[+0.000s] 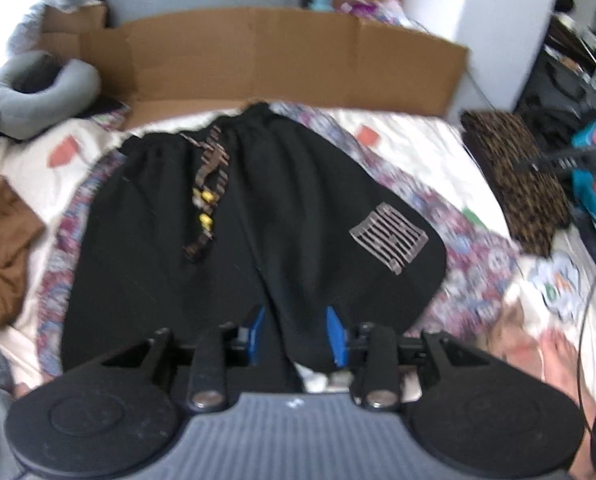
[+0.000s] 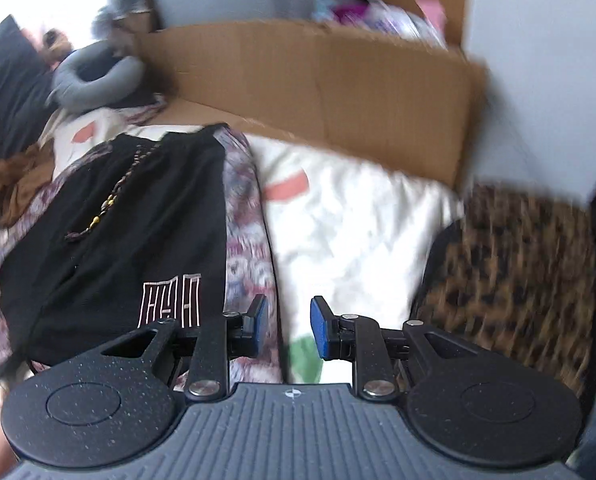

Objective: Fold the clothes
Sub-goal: 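Pull both open tools back above the flat black shorts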

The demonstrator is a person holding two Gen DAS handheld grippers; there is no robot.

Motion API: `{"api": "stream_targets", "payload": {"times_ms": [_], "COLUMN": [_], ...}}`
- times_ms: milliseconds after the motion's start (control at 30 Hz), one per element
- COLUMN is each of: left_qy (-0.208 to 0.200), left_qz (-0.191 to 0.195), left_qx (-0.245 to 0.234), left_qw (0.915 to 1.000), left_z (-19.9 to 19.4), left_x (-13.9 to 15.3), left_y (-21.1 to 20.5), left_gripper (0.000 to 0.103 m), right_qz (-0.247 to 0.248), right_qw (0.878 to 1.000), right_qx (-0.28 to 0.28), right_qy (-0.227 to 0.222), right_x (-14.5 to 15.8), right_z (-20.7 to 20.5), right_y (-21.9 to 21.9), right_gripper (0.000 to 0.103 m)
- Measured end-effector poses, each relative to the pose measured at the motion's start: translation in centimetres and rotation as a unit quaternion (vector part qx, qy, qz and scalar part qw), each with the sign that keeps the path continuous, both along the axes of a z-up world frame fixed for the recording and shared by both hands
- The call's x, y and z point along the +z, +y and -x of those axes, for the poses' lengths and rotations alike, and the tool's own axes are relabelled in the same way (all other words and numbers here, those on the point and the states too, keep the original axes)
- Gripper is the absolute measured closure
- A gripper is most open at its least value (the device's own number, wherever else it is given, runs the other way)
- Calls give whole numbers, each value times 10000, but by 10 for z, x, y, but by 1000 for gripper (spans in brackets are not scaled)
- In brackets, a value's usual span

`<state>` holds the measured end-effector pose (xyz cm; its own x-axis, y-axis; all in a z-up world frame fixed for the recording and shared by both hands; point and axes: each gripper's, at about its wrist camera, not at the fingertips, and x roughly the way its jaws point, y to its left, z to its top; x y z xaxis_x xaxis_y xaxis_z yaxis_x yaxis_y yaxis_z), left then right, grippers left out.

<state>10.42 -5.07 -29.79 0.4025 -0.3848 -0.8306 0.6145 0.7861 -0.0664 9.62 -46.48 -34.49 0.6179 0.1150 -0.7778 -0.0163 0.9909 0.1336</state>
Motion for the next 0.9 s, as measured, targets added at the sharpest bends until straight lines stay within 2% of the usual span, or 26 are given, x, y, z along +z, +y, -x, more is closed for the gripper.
{"api": "stream_targets", "payload": {"times_ms": [67, 133, 267, 400, 900], "left_qy": [142, 315, 650, 648, 1458], "left_qz": [-44, -31, 70, 0, 450], "left_qx": [-161, -199, -182, -190, 67], "left_qw": [9998, 9993, 9977, 9977, 9883], "left_z": [6, 10, 14, 19, 20], "left_x": [-12, -24, -45, -52, -91], "left_y": [-2, -3, -7, -11, -22], "left_gripper": [67, 67, 67, 66, 66], "right_qz": [-51, -183, -322, -441, -398], "right_qw": [9999, 9992, 9976, 9965, 9940], "right_qx": [-143, -313, -414, -333, -410], "right_qy": [41, 178, 448, 623, 930], "right_x": [-11, -24, -48, -65, -96], "right_z": [5, 9, 18, 27, 35], "right_y": [-5, -11, -13, -8, 2], "right_gripper": [74, 80, 81, 81, 80]}}
